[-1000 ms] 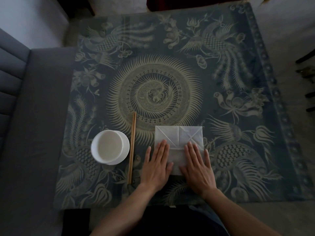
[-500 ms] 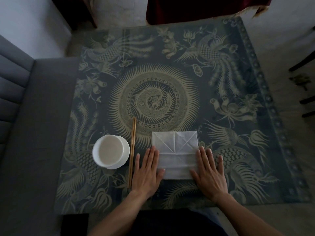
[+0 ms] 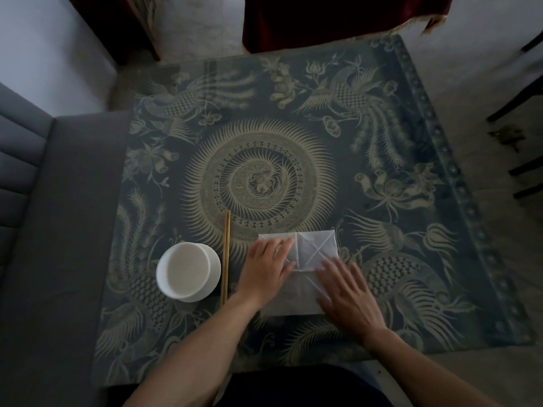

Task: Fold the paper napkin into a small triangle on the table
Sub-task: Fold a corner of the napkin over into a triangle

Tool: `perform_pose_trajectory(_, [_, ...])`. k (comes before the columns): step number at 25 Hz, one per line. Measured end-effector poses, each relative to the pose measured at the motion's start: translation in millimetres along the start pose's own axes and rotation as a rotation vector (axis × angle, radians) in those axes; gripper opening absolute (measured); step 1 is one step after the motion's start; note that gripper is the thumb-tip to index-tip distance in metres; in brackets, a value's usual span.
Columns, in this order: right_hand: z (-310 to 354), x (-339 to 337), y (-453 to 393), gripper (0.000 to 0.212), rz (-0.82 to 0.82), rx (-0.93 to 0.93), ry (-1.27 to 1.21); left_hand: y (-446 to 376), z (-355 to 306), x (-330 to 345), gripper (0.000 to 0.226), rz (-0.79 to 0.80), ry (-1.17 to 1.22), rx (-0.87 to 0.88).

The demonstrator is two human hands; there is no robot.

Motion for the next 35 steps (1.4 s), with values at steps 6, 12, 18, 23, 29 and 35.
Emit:
perform_pose_trajectory(6, [43,21,0,0.062,0.102,-0.27,0.011,-97,-29,-11,0.037,0.21,0.055,0.143])
perform_pose_trajectory(12, [42,25,-5,0.067,0.2,-0.225,0.02,-129,-54,4,0.043,0.319,-0.062,0.141])
perform_pose_trajectory(18, [43,22,-4,0.066,0.202,-0.21,0.02,-137,-57,9,0.02,0.389,0.053,0.02])
perform_pose_trajectory(23, [48,19,-4,0.063,0.17,-0.194,0.015,-134,-53,8,0.004,0.445,0.069,-0.006])
perform_pose_trajectory(29, [50,16,-7,0.055,0.148,-0.196,0.013,-125,-48,-7,0.005,0.465,0.148,0.036])
perform_pose_trajectory(35, [51,12,-14,0.052,0.098,-0.154,0.005,-119,-39,-30,0.017,0.423,0.332,0.052])
Point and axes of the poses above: each hand's wrist, its own y-axis away from the middle knuckle, its own x-axis out of the palm, z = x × y, the point moved 4 cm from there along -y, towards the middle knuckle, and after that the axes turned 2 degrees about x, right-handed, at the moved point
